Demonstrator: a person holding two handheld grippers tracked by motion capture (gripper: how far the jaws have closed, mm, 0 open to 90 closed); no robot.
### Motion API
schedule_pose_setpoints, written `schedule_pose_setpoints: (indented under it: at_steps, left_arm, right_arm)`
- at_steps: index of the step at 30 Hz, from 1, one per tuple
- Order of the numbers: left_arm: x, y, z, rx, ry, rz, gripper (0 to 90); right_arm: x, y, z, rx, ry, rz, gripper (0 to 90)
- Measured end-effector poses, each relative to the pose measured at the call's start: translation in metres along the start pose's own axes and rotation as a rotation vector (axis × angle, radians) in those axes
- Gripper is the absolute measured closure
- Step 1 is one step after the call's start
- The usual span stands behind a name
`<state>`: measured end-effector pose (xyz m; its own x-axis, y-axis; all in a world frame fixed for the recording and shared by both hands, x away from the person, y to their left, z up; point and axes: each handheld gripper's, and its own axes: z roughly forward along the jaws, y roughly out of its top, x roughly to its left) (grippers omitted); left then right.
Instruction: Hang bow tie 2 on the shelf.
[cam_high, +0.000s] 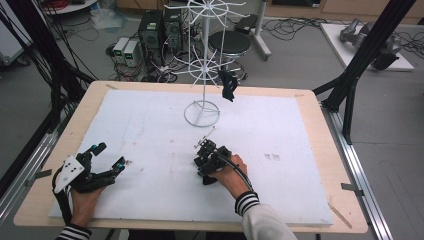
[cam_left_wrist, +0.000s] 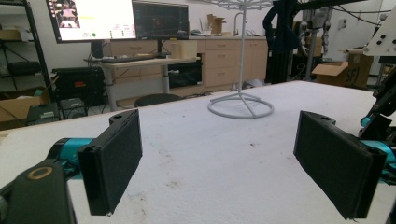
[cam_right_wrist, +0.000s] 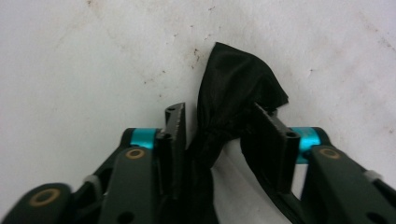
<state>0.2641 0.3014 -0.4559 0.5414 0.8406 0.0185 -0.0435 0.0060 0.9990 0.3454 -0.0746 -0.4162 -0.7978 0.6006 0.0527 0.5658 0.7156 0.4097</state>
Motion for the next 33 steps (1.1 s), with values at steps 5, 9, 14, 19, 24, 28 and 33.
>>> schedule_pose_setpoints:
  at_steps: [5, 9, 14, 19, 24, 28, 33]
  left_arm:
    - [0.0, 0.0, 0.0, 0.0, -0.002, 0.001, 15.8]
    - [0.0, 0.0, 0.0, -0.001, 0.0, 0.0, 15.8]
    - [0.0, 0.0, 0.0, 0.002, -0.002, 0.0, 15.8]
    - [0.0, 0.0, 0.0, 0.0, 0.0, -0.002, 15.8]
    - [0.0, 0.0, 0.0, 0.0, 0.0, -0.002, 15.8]
    - [0.0, 0.0, 0.0, 0.001, 0.0, -0.002, 15.8]
    - [0.0, 0.0, 0.0, 0.002, -0.001, 0.001, 15.8]
  right_arm:
    - [-0.002, -0.002, -0.002, 0.011, 0.003, -0.009, 70.8]
    - [-0.001, -0.001, -0.002, 0.016, 0.002, -0.017, 74.3]
    - [-0.002, -0.001, -0.003, 0.013, 0.003, -0.04, 75.3]
    - [-0.003, -0.001, -0.005, -0.008, 0.004, -0.048, 75.5]
    - [-0.005, -0.001, -0.011, -0.063, 0.011, -0.046, 75.5]
    - [-0.008, -0.001, -0.019, -0.124, 0.014, -0.047, 75.5]
    - [-0.012, -0.002, -0.03, -0.209, 0.027, -0.029, 75.5]
